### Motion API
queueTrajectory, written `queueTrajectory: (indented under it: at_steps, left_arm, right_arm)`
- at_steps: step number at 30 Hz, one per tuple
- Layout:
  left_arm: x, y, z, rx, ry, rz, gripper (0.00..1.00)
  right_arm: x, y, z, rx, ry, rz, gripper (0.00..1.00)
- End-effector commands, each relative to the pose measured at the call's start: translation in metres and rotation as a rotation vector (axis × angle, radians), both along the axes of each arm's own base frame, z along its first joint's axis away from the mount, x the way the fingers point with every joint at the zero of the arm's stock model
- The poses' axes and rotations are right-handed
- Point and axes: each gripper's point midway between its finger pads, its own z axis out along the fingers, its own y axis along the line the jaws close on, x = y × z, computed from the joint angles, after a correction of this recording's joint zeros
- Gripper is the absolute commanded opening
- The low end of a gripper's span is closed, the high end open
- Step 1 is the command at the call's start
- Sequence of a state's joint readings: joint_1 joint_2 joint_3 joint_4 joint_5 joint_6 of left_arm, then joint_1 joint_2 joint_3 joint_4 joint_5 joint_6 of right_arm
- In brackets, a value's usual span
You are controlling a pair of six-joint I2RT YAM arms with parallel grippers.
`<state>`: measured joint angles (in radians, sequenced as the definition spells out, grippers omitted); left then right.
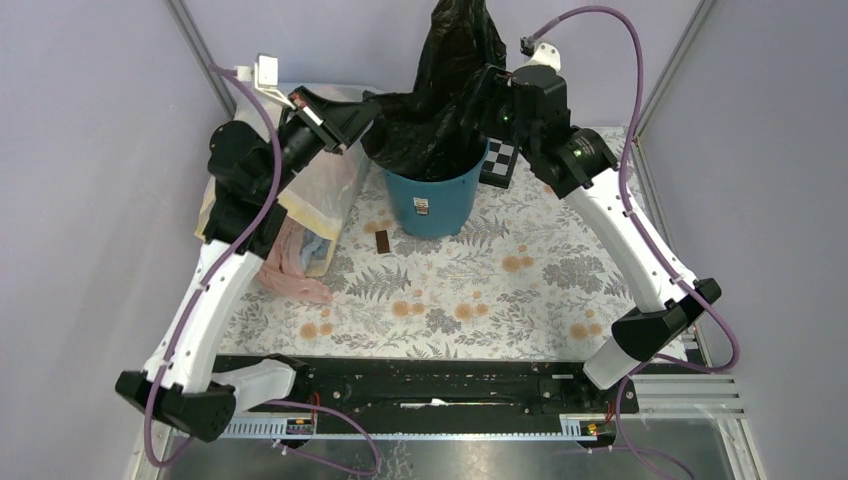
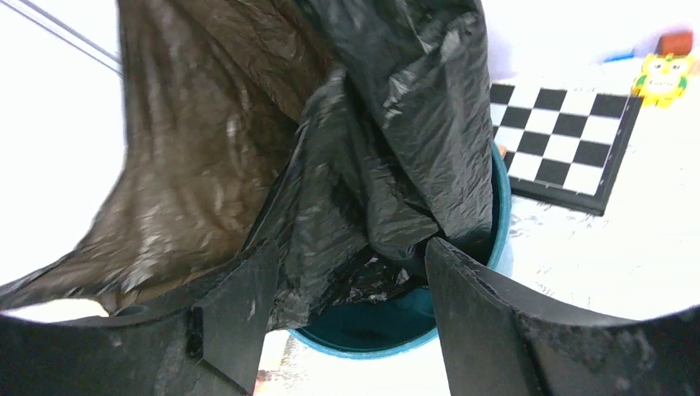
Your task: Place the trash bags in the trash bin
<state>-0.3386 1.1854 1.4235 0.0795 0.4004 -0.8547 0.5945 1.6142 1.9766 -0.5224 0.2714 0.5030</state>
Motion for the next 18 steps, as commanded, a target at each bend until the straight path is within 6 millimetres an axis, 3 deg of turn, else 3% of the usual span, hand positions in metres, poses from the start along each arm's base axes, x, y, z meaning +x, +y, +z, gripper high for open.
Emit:
queueTrajectory:
  at_steps: [1,9,13,18]
  left_arm:
    - [-0.023,0.007,-0.03,0.109,0.055,-0.014,0.0]
    - [-0.05,0.011,-0.056,0.185,0.091,-0.048,0.0]
    - [-0.052,0.012,-0.065,0.212,0.102,-0.048,0.0]
    - [-0.053,0.012,-0.072,0.233,0.113,-0.052,0.0]
  right_arm:
    - [-0.006,0.0,0.016,0.171,-0.004,-0.039,0.75]
    - [-0.003,0.009,0.01,0.225,0.037,-0.041,0.78]
    - [-0.006,-0.001,0.009,0.25,0.053,-0.092,0.83]
    - [-0.004,-0.014,0.006,0.213,0.045,-0.155,0.81]
